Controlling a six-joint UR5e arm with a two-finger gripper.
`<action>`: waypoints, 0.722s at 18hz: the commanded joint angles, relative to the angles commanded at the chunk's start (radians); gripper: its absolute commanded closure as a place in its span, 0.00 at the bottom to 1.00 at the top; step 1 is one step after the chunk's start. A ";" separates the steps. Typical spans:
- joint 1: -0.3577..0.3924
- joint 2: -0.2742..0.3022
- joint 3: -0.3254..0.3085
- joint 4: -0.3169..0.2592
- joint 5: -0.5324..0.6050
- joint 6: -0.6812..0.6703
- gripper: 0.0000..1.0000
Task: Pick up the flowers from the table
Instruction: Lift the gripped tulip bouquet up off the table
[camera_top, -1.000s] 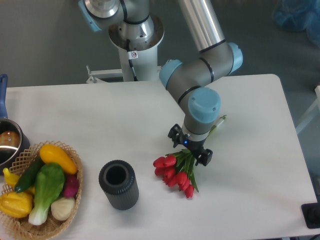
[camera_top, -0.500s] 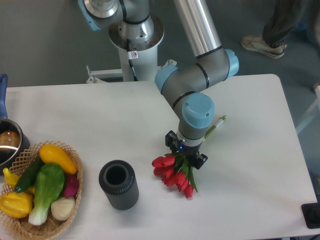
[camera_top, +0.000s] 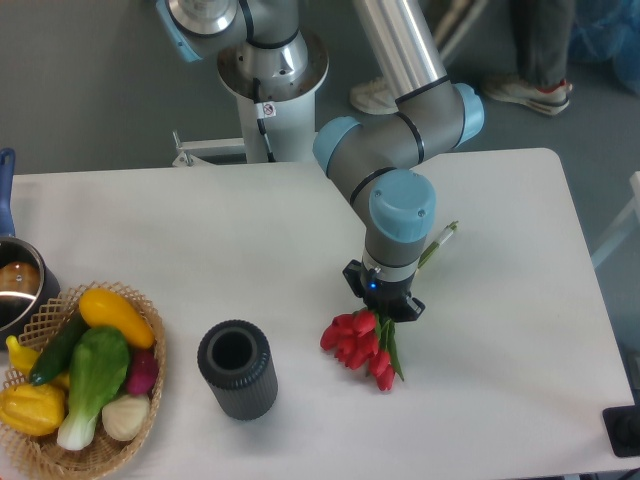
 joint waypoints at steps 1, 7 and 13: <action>0.000 0.006 0.018 -0.005 0.000 -0.002 1.00; -0.009 0.003 0.182 -0.138 0.002 0.009 1.00; -0.011 0.054 0.209 -0.238 0.005 0.078 1.00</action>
